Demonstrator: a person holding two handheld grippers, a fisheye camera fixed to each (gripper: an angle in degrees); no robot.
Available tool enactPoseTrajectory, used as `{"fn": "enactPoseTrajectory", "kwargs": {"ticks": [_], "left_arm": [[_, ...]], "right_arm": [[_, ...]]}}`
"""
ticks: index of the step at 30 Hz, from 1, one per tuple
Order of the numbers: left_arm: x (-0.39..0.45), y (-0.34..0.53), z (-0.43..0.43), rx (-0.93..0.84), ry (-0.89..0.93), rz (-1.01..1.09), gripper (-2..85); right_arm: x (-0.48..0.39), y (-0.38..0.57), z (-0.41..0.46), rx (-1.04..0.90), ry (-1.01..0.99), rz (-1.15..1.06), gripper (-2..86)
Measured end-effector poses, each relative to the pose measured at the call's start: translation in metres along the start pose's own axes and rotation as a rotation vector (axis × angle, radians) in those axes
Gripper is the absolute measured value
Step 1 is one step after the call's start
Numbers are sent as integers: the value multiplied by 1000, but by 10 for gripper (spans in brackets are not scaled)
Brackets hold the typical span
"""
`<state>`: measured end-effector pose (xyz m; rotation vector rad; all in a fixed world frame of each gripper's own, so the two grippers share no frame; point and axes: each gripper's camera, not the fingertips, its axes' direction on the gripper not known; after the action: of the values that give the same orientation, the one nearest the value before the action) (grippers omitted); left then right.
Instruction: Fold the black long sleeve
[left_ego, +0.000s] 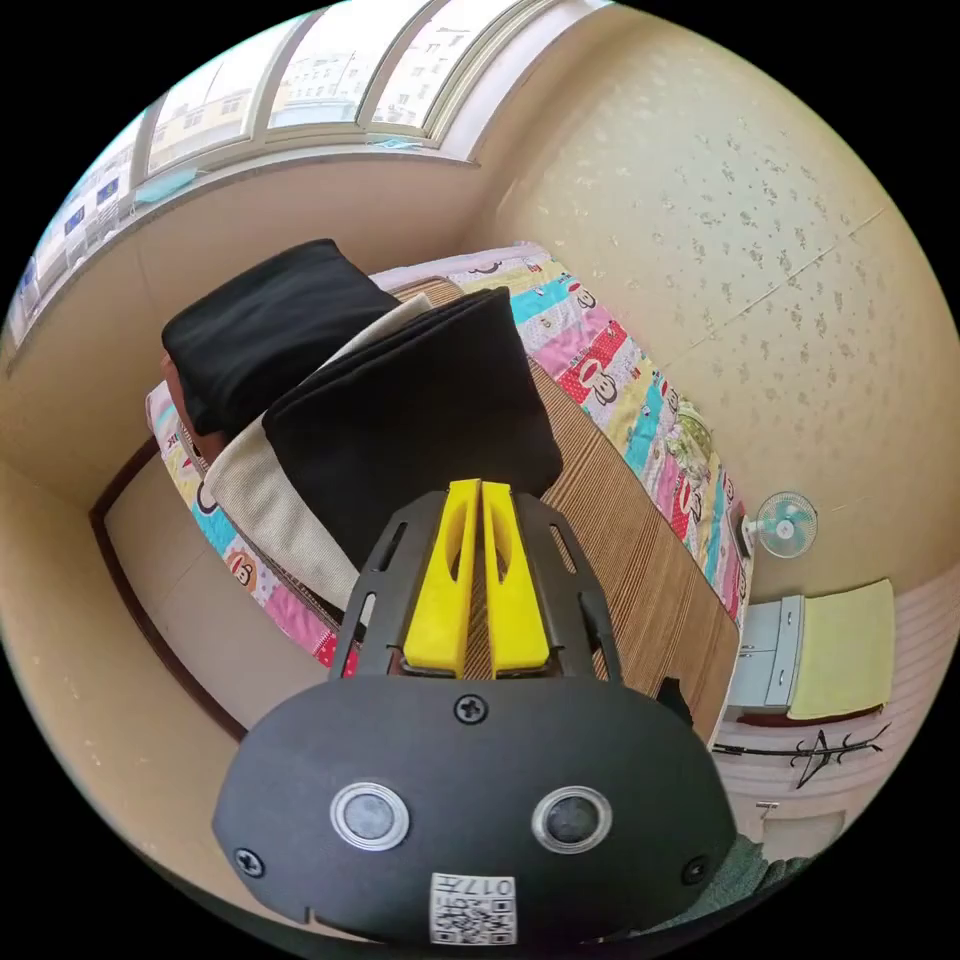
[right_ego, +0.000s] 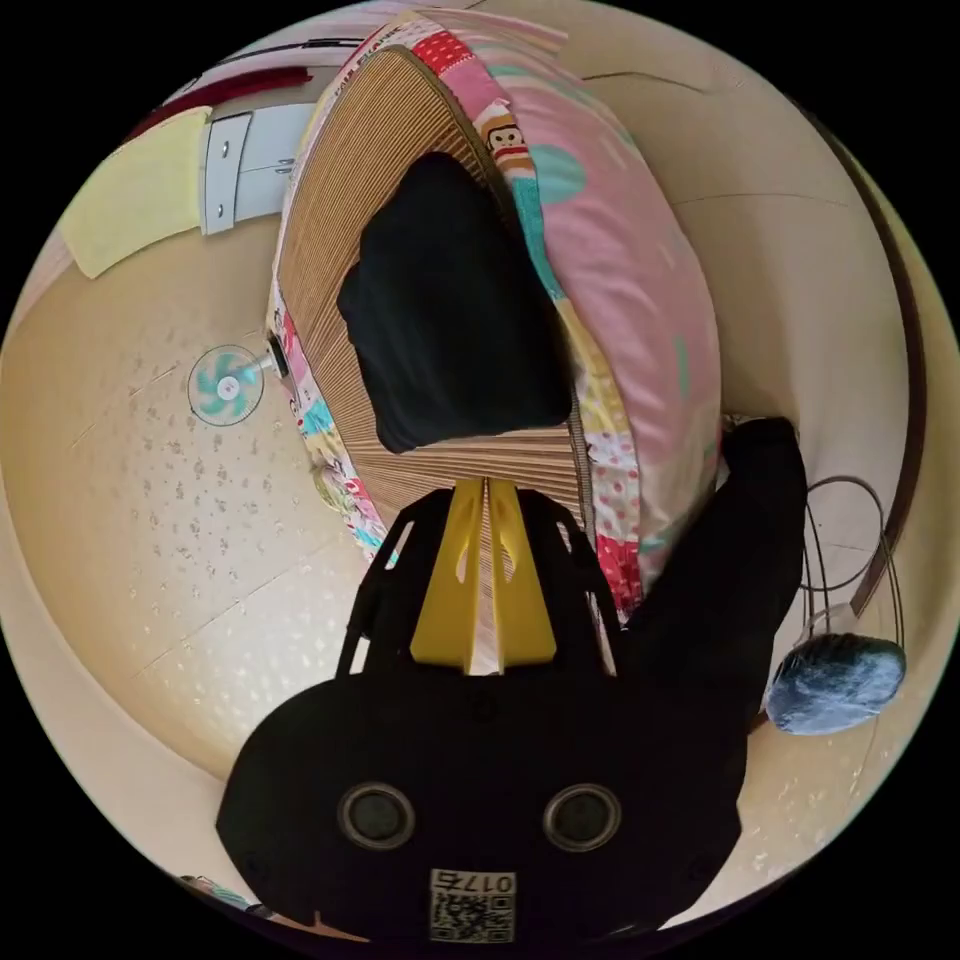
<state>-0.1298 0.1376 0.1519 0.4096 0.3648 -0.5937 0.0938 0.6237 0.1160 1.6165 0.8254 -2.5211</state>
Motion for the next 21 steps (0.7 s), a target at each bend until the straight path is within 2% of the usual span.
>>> {"fn": "enactPoseTrajectory", "kwargs": {"ticks": [5, 9, 12, 14, 16, 21], "left_arm": [[38, 31, -6, 68, 58, 16, -10], [46, 70, -1, 83, 72, -26, -10], [46, 94, 7, 56, 29, -45, -10], [44, 104, 10, 44, -4, -59, -10], [45, 111, 12, 40, -23, -61, -10], [62, 115, 19, 8, -114, 15, -10]], "right_arm": [[-68, -8, 56, -215, 196, -206, 47], [-104, -12, 87, -320, 470, -351, 69], [-109, -20, 93, -302, 565, -339, 83], [-114, -20, 88, -207, 629, -339, 90], [-142, -3, 75, 9, 699, -461, 91], [-180, 6, 117, -82, 852, -723, 124]]}}
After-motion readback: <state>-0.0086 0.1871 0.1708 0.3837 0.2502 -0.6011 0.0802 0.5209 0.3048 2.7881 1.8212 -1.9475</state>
